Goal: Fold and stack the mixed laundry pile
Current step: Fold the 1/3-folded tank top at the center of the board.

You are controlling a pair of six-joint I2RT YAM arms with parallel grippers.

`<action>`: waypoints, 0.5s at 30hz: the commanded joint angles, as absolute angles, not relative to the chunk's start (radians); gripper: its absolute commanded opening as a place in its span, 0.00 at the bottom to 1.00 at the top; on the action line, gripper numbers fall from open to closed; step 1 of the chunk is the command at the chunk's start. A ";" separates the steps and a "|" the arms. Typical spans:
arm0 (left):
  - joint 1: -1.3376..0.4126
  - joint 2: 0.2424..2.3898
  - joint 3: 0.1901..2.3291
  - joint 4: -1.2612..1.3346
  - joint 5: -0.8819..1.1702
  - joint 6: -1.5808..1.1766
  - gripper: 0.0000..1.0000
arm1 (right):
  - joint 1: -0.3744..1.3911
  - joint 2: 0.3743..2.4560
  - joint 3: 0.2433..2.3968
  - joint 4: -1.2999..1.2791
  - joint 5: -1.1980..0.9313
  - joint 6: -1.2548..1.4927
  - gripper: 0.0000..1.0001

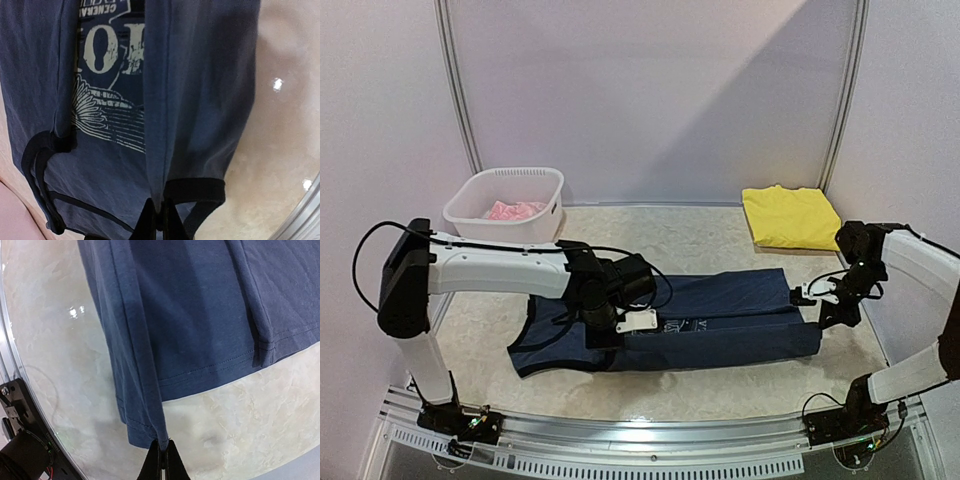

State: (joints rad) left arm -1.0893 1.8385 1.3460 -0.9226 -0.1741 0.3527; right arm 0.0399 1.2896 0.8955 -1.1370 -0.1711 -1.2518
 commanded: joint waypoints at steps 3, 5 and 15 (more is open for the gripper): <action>-1.012 1.911 1.405 -0.870 -0.182 0.350 0.00 | 0.023 1.445 0.986 -1.077 -0.201 -1.138 0.00; -0.998 1.935 1.427 -0.871 -0.175 0.337 0.00 | 0.022 1.514 1.018 -1.062 -0.210 -1.107 0.00; -0.948 2.022 1.492 -0.893 -0.188 0.305 0.00 | 0.022 1.785 1.179 -1.037 -0.211 -1.006 0.00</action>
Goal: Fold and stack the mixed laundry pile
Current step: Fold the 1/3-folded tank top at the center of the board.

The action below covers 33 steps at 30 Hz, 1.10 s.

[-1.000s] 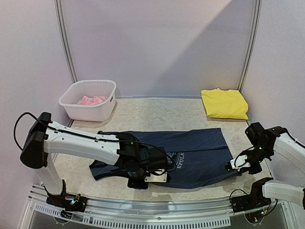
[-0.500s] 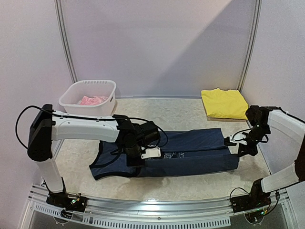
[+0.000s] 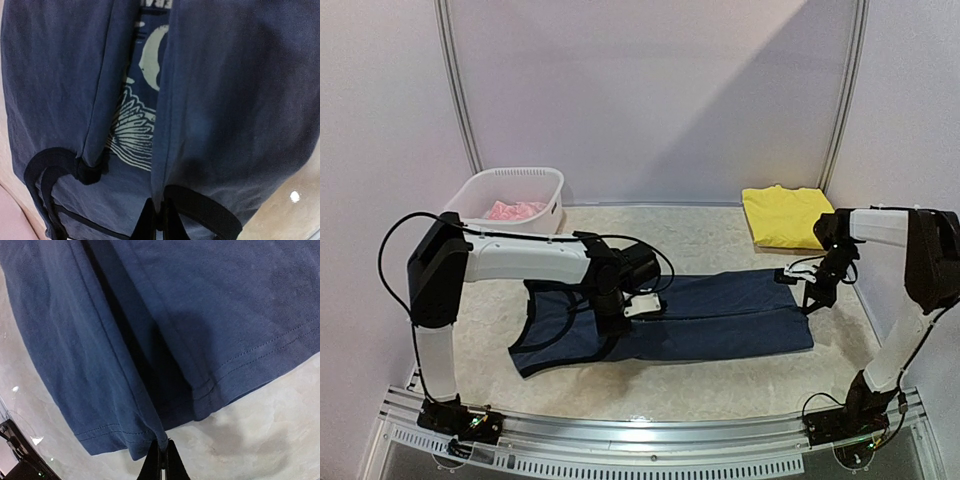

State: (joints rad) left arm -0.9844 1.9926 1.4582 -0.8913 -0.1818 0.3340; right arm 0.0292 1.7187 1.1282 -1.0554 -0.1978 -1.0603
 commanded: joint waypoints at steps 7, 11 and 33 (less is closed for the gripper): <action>-0.897 2.074 1.525 -0.924 -0.175 0.261 0.00 | 0.022 1.896 1.240 -1.028 -0.169 -0.974 0.00; -0.891 2.102 1.537 -0.937 -0.164 0.260 0.00 | 0.022 1.929 1.255 -1.029 -0.165 -0.963 0.00; -0.864 2.152 1.603 -0.978 -0.197 0.248 0.00 | 0.022 2.021 1.346 -1.037 -0.112 -0.914 0.02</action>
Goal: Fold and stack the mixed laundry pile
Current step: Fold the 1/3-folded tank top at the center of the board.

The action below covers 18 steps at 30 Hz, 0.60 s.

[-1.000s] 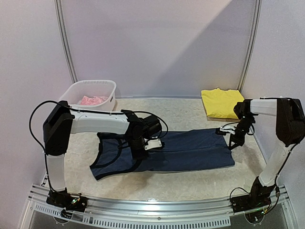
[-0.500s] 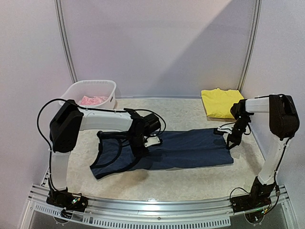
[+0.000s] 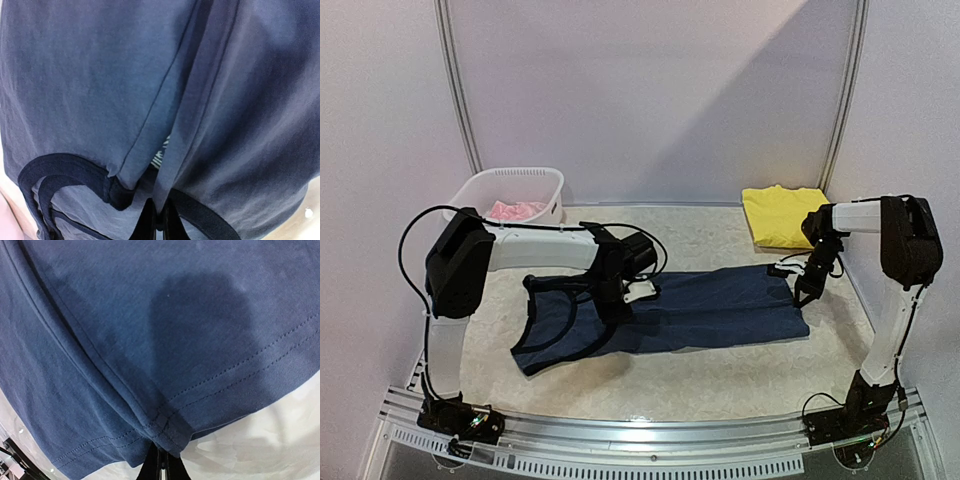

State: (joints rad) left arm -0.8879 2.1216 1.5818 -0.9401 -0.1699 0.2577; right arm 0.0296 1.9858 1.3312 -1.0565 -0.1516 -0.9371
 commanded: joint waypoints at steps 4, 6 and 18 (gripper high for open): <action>-0.864 2.166 1.614 -0.991 -0.194 0.240 0.02 | 0.022 2.022 1.356 -1.028 -0.113 -0.895 0.08; -0.864 2.169 1.620 -1.002 -0.195 0.236 0.04 | 0.021 2.016 1.360 -1.020 -0.111 -0.884 0.16; -0.911 1.811 1.530 -1.175 -0.232 0.108 0.29 | 0.021 1.754 1.341 -1.085 -0.175 -0.838 0.36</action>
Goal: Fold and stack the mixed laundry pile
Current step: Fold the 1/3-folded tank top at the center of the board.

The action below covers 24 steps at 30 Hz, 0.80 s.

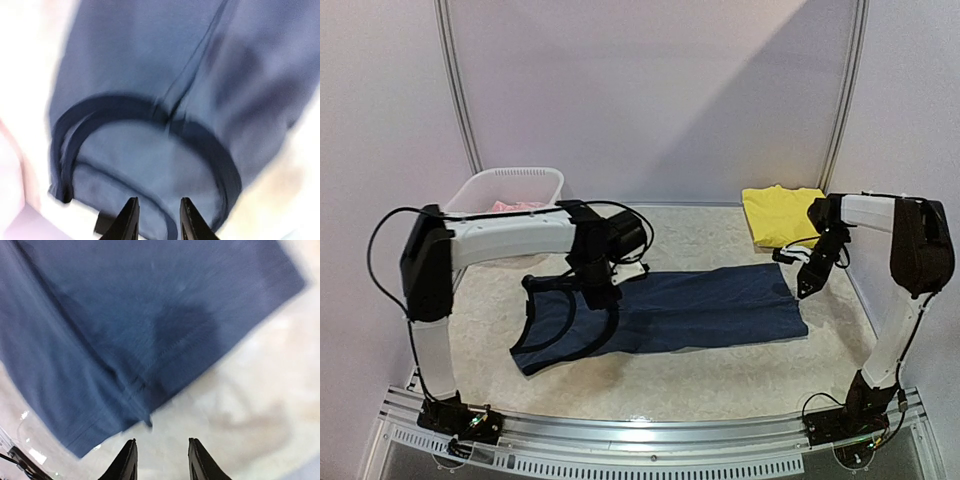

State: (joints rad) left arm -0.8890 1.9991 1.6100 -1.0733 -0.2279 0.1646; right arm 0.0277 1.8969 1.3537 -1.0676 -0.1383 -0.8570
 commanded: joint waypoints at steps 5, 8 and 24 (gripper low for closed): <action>-0.994 1.712 1.339 -1.283 -0.194 0.051 0.27 | 0.021 1.659 1.255 -1.067 -0.240 -0.826 0.37; -1.044 1.678 1.275 -1.282 -0.157 -0.018 0.24 | 0.021 1.633 1.217 -1.054 -0.247 -0.826 0.37; -1.102 1.919 1.181 -1.336 -0.301 -0.339 0.29 | 0.021 1.598 1.183 -1.055 -0.287 -0.838 0.38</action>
